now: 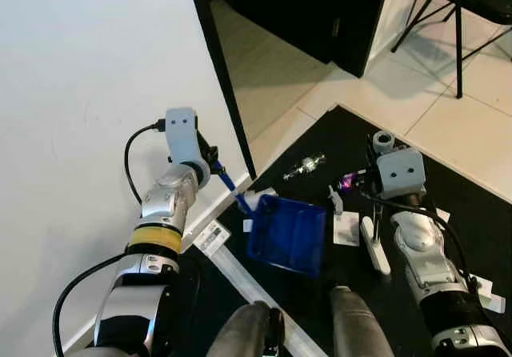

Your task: Sweep floor

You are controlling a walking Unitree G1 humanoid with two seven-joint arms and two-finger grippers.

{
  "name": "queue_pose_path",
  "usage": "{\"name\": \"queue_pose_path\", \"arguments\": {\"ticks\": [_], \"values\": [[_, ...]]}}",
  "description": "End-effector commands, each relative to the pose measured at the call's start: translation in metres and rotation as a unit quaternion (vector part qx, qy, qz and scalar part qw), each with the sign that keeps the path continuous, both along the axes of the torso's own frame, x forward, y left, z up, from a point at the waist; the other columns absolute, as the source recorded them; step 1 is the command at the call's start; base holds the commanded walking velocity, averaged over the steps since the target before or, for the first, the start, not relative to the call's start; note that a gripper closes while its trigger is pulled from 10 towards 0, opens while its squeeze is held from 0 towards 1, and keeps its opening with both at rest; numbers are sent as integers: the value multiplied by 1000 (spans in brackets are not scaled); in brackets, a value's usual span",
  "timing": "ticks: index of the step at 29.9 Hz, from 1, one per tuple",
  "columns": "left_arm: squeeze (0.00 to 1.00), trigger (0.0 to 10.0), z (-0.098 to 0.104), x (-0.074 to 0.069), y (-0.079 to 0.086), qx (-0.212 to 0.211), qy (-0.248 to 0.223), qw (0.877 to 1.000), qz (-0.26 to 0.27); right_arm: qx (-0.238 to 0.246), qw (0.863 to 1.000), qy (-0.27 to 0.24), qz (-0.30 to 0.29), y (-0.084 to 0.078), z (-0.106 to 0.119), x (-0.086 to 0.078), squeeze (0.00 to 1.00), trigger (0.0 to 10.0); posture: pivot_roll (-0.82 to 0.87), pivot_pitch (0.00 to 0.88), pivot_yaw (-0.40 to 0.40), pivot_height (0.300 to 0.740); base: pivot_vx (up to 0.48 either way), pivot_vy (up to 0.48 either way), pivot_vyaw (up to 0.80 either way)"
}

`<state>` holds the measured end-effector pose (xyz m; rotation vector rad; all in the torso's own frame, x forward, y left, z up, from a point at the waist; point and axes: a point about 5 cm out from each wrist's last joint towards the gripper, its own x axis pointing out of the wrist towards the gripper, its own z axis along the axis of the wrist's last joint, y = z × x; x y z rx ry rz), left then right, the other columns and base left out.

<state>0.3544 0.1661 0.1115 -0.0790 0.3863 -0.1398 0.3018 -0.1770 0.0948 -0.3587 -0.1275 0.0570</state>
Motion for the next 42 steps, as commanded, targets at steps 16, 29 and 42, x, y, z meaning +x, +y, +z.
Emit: {"name": "queue_pose_path", "arguments": {"ticks": [16,29,42], "values": [[0,10000,-46,-24,12,114,63,990,60,6,1000,-11,-6,0,1,-2,0,10000,-107,147,114,740,0,0,0],[0,10000,-45,-20,11,84,48,991,90,4,1000,-12,-1,2,2,-1,0,10000,-108,148,110,740,0,0,0],[1000,10000,-54,-18,22,154,44,984,81,5,1000,-11,-2,3,1,0,0,10000,-113,145,111,740,0,0,0]]}}
